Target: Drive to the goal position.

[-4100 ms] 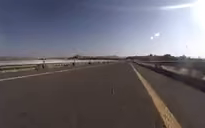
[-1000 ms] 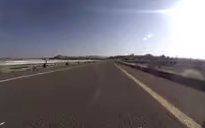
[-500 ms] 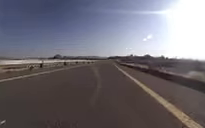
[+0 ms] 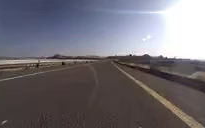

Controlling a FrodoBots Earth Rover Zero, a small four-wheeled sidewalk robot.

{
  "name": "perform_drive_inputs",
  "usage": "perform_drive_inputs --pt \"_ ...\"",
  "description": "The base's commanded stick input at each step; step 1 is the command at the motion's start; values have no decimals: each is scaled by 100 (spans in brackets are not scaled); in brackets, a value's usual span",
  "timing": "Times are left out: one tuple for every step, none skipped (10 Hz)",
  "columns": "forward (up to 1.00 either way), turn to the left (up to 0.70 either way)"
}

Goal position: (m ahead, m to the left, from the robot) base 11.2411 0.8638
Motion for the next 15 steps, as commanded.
perform_drive_inputs --pt "70 0" --pt "70 0" --pt "70 0" --pt "70 0" --pt "70 0" --pt "70 0" --pt "70 0" --pt "70 0" --pt "70 0" --pt "70 0" --pt "70 0" --pt "70 0" --pt "70 0" --pt "70 0" --pt "70 0"
